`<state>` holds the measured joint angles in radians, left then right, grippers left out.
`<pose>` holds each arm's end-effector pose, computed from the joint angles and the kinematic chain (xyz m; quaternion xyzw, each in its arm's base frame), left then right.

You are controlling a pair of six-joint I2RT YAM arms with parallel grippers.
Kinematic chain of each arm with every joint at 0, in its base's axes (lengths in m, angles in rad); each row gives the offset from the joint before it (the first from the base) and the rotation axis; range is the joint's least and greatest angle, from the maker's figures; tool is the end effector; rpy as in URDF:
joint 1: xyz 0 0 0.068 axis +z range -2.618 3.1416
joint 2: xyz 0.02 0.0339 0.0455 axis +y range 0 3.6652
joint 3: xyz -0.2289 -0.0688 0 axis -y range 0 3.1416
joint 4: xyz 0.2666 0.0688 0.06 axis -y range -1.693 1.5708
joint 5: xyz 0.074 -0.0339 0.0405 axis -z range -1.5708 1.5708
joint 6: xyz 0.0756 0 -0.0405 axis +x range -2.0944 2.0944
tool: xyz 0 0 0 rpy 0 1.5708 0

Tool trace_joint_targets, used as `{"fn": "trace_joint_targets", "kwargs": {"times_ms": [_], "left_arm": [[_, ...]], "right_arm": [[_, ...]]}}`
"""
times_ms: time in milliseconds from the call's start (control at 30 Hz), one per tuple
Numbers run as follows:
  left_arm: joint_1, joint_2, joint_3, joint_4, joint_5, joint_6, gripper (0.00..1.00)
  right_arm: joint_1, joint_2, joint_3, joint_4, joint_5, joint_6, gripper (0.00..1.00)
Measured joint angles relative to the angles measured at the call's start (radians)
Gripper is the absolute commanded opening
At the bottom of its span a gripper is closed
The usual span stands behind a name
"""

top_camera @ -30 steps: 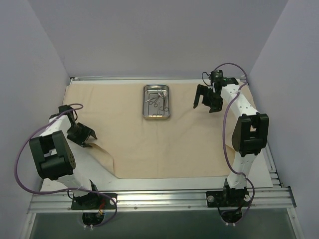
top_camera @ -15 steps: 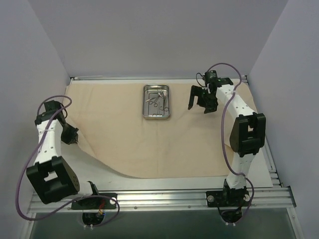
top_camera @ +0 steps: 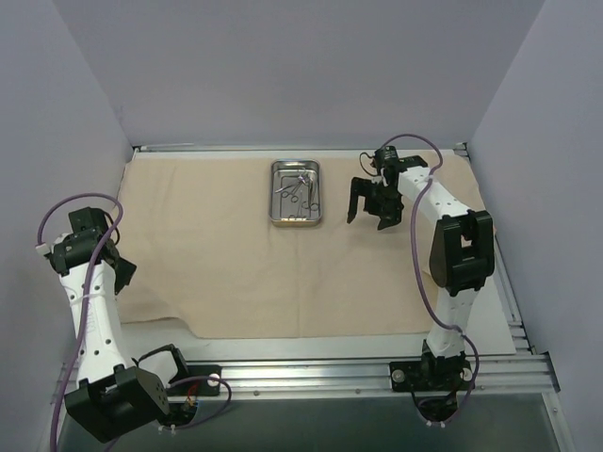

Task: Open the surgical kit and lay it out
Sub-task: Open the surgical kit at the center of the board.

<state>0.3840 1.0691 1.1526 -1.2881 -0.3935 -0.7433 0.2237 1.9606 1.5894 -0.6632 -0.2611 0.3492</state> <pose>0.1951 0.1101 0.2619 -0.5453 0.7961 0.1572 0.2100 0.4367 0.1194 0.1581 0.0255 0.9563 0.1946 0.2166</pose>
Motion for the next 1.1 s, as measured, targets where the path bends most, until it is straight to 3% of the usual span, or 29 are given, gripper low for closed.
{"fn": "trace_joint_targets", "kwargs": {"times_ms": [33, 267, 433, 600, 833, 933, 1100], "left_arm": [[0.0, 0.001, 0.0, -0.009, -0.007, 0.001, 0.68], [0.002, 0.066, 0.029, 0.037, 0.038, 0.1, 0.8], [0.003, 0.181, 0.013, 0.163, 0.252, 0.151, 0.74], [-0.021, 0.272, -0.047, 0.326, 0.505, 0.175, 0.64], [-0.191, 0.511, 0.026, 0.432, 0.623, 0.182, 0.63], [-0.248, 0.596, 0.032, 0.477, 0.664, 0.178, 0.63], [-0.271, 0.681, 0.032, 0.518, 0.726, 0.175, 0.63]], "right_arm": [[0.0, 0.0, 0.002, -0.001, 0.0, 0.001, 0.95], [0.0, -0.004, 0.02, -0.007, 0.022, 0.0, 0.96], [-0.026, -0.033, 0.016, -0.017, 0.061, 0.001, 0.93], [-0.154, -0.087, 0.003, -0.037, 0.131, 0.002, 0.88], [-0.342, -0.164, -0.106, -0.089, 0.292, -0.003, 0.77], [-0.341, -0.17, -0.147, -0.124, 0.321, -0.003, 0.72], [-0.32, -0.172, -0.206, -0.204, 0.359, 0.0, 0.72]]}}
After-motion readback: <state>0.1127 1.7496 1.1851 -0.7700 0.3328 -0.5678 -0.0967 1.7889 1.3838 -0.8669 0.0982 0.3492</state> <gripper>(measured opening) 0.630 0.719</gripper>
